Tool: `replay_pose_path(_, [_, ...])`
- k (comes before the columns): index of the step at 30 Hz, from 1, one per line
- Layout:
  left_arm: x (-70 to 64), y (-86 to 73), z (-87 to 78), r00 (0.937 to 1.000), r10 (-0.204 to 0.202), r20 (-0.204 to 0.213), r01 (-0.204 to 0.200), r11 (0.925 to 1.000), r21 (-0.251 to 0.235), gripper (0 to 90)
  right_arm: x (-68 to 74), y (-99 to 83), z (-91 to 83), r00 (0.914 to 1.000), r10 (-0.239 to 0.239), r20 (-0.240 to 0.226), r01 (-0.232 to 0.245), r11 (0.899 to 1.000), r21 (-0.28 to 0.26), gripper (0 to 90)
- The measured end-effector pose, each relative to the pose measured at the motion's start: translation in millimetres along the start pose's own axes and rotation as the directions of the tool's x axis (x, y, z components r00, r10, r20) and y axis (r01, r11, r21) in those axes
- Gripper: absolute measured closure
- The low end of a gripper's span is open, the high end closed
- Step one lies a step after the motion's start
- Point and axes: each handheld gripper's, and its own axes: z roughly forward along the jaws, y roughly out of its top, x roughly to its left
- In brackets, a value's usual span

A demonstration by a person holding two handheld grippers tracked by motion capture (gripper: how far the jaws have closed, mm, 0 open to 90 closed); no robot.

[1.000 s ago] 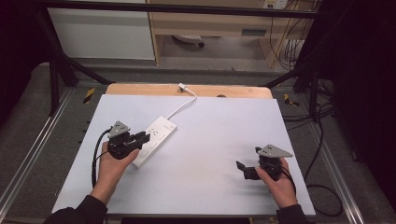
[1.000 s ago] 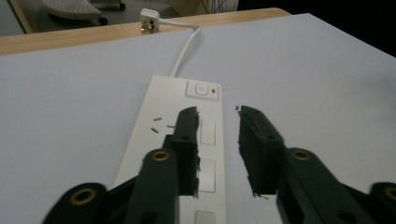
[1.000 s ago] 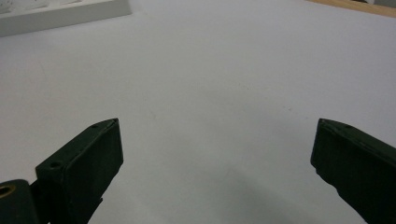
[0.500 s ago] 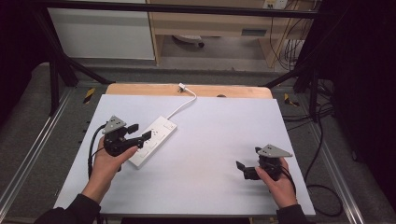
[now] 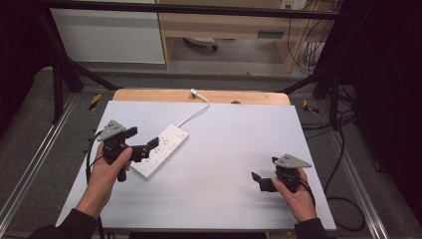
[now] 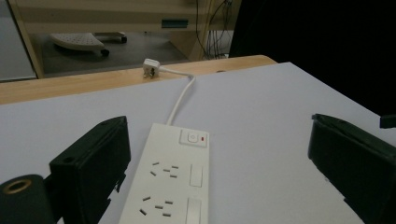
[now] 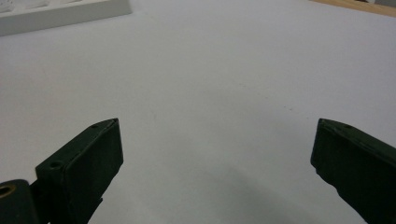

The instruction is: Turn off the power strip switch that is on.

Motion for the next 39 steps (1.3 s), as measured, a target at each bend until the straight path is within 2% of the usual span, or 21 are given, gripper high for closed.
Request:
replay_pose_path(5, [1.9,2.9,-10.2,0.9999,-0.008,-0.014,0.008,0.9999,-0.015,6.2,0.0,0.0,0.3,1.0,-0.003,0.001,0.003,1.0,0.0,2.8])
replay_pose_path(16, [2.3,-1.8,-29.5,0.9999,-0.012,-0.012,0.012,0.9998,-0.018,6.0,0.6,0.1,0.5,1.0,-0.002,0.0,0.002,1.0,0.002,2.5])
replay_pose_path(25, [2.3,-10.9,-45.6,0.9997,-0.022,-0.01,0.022,0.9992,-0.033,5.8,0.7,0.2,0.3,1.0,-0.001,0.001,0.001,1.0,0.002,2.5])
replay_pose_path(30, [3.0,-16.9,-54.0,0.9999,-0.008,-0.013,0.007,0.9994,-0.034,5.7,0.6,0.2,0.6,1.0,-0.002,0.0,0.002,1.0,0.003,2.4])
replay_pose_path(39, [8.2,-34.7,-64.6,0.9989,-0.035,-0.03,0.034,0.9986,-0.04,5.8,1.0,0.2,0.6,1.0,0.0,-0.002,0.0,1.0,0.003,2.3])
